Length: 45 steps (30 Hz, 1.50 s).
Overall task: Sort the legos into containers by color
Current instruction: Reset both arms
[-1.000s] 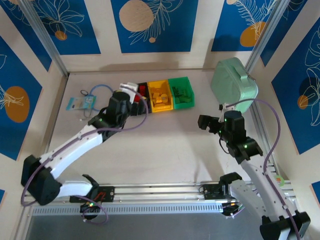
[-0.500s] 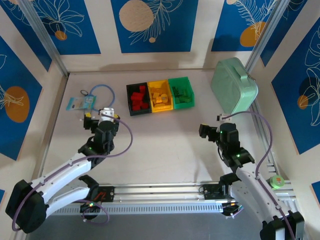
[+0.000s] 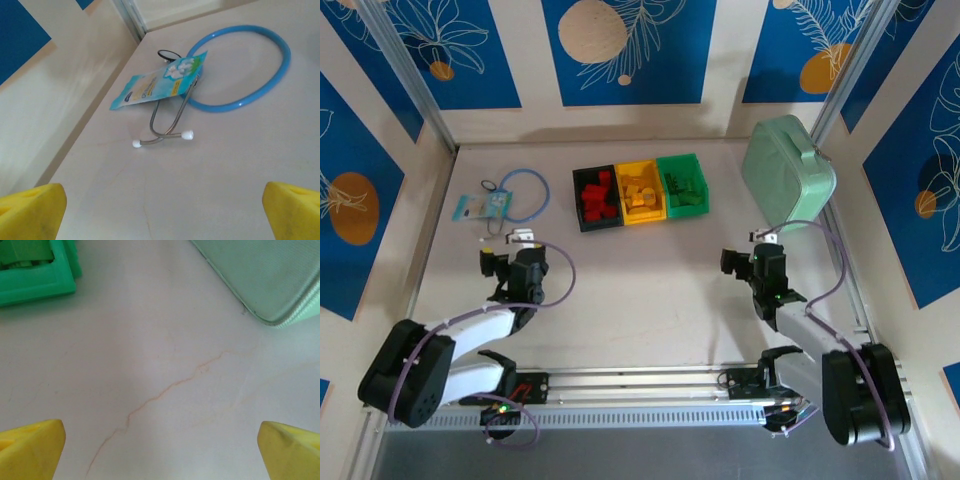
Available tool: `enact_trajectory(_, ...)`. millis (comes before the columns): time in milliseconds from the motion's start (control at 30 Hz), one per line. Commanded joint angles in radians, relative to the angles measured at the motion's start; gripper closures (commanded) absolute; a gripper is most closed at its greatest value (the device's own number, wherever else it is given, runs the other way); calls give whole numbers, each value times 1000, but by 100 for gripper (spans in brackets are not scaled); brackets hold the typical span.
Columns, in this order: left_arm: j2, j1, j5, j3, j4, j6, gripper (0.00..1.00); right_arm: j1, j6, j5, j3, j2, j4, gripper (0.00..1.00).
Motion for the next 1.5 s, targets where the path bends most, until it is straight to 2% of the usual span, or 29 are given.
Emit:
enact_trajectory(0, 38, 30, 57, -32, 249, -3, 0, -13, -60, -28, 38, 61, 213, 1)
enact_trajectory(167, 131, 62, 65, -86, 528, 48, 0, -29, -83, -49, 18, 142, 399, 1)
enact_trajectory(367, 261, 93, 67, -110, 770, 87, 0, -47, -110, -89, -16, 251, 635, 1)
enact_trajectory(433, 351, 117, 72, -120, 872, 56, 0, -62, -101, -96, -62, 385, 857, 1)
enact_trajectory(500, 349, 129, 101, -114, 861, 61, 0, -72, -100, -90, -79, 551, 1098, 1)
enact_trajectory(533, 349, 129, 107, -121, 870, 59, 0, -61, -104, -83, -76, 536, 1049, 1)
enact_trajectory(567, 342, 129, 117, -133, 871, 51, 0, -60, -101, -89, -58, 463, 890, 1)
enact_trajectory(600, 338, 129, 125, -138, 871, 49, 0, -79, -88, -120, -39, 428, 823, 1)
enact_trajectory(667, 344, 129, 168, -131, 870, 71, 0, -90, -81, -127, -28, 490, 904, 1)
enact_trajectory(733, 355, 128, 251, -124, 871, 108, 0, -72, -95, -105, -9, 449, 801, 1)
enact_trajectory(800, 369, 123, 345, -121, 869, 147, 0, -65, -107, -107, -11, 470, 846, 1)
enact_trajectory(867, 386, 123, 437, -119, 871, 177, 0, -55, -116, -97, -9, 460, 817, 1)
enact_trajectory(933, 391, 124, 462, -119, 871, 176, 0, -52, -122, -98, 4, 469, 814, 1)
enact_trajectory(1000, 397, 129, 474, -115, 871, 176, 0, -49, -122, -94, 31, 462, 752, 1)
enact_trajectory(1067, 415, 169, 572, -110, 849, 146, 0, -54, -114, -88, 81, 469, 671, 1)
enact_trajectory(1100, 453, 187, 574, -81, 868, 147, 0, -71, -99, -104, 106, 468, 619, 1)
enact_trajectory(1133, 453, 187, 544, -52, 808, 143, 0, -100, -71, -130, 127, 467, 569, 1)
enact_trajectory(1200, 368, 221, 559, 36, 505, 77, 0, -132, -46, -183, 128, 460, 552, 1)
enact_trajectory(1233, 381, 251, 595, 76, 454, 54, 0, -125, -50, -168, 127, 463, 560, 1)
enact_trajectory(1300, 372, 301, 648, 79, 423, 6, 0, -124, -50, -166, 129, 462, 557, 1)
enact_trajectory(1467, 375, 301, 649, 70, 450, 13, 0, -125, -51, -165, 127, 460, 559, 1)
